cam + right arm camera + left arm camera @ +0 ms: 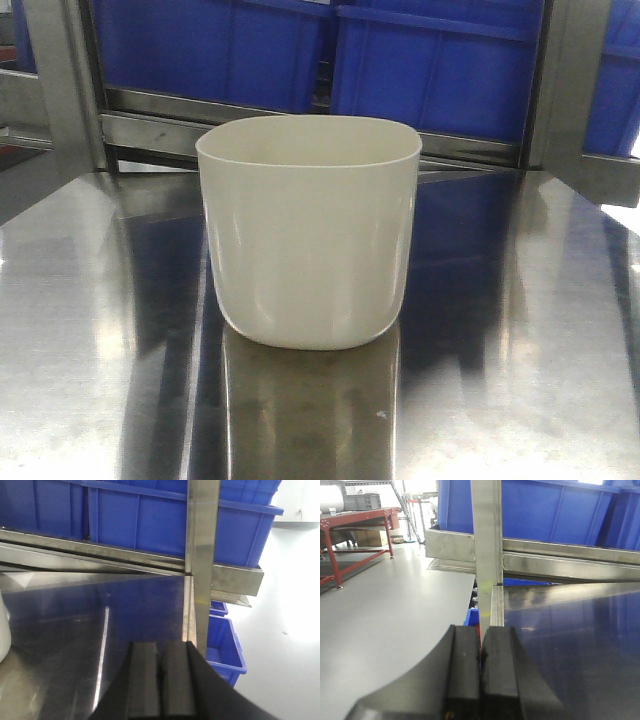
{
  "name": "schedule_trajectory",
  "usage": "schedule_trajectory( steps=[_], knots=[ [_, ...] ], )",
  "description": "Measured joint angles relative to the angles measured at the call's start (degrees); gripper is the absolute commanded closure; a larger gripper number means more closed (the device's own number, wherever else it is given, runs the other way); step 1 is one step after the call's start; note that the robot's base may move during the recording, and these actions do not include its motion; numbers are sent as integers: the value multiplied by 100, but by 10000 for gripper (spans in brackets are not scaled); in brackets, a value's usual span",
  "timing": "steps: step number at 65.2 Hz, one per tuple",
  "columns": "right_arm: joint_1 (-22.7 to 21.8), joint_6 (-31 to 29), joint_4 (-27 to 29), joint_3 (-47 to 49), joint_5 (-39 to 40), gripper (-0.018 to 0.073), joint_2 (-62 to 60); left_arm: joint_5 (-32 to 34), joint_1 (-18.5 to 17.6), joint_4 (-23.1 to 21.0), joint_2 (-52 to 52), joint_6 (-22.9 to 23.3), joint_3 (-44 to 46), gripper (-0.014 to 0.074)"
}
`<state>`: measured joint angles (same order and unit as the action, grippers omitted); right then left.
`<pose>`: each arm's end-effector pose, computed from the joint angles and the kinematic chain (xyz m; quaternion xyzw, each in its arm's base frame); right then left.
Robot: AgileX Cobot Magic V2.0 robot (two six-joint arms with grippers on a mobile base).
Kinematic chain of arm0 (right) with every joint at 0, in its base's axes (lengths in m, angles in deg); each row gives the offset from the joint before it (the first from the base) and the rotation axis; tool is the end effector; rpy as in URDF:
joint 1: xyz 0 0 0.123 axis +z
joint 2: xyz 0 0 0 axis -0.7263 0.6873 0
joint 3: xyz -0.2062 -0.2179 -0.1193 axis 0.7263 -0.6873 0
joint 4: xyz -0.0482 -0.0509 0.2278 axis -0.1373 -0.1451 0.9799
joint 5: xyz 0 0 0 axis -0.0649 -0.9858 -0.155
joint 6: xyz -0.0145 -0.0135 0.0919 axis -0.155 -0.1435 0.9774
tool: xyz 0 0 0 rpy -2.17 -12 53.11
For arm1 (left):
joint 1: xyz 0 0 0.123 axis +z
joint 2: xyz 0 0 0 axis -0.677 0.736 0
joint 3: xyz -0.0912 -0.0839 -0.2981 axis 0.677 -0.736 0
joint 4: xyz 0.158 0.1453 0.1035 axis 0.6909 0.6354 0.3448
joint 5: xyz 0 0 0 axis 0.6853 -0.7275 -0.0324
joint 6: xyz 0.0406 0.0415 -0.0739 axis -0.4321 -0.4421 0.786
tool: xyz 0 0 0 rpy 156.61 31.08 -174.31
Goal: Move white bin to right shelf second layer
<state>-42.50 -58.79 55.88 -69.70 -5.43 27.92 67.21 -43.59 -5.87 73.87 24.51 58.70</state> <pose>0.0081 0.0012 0.1965 -0.0062 0.7101 0.0487 0.7024 0.0074 -0.0007 0.2032 0.0203 0.7057 0.0041 0.7082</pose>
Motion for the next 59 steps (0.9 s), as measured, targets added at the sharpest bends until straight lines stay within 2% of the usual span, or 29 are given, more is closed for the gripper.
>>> schedule_trajectory(
  steps=[59],
  knots=[
    [0,0,0,0,0,503,0,0,0,0,0,0,0,512]
  ],
)
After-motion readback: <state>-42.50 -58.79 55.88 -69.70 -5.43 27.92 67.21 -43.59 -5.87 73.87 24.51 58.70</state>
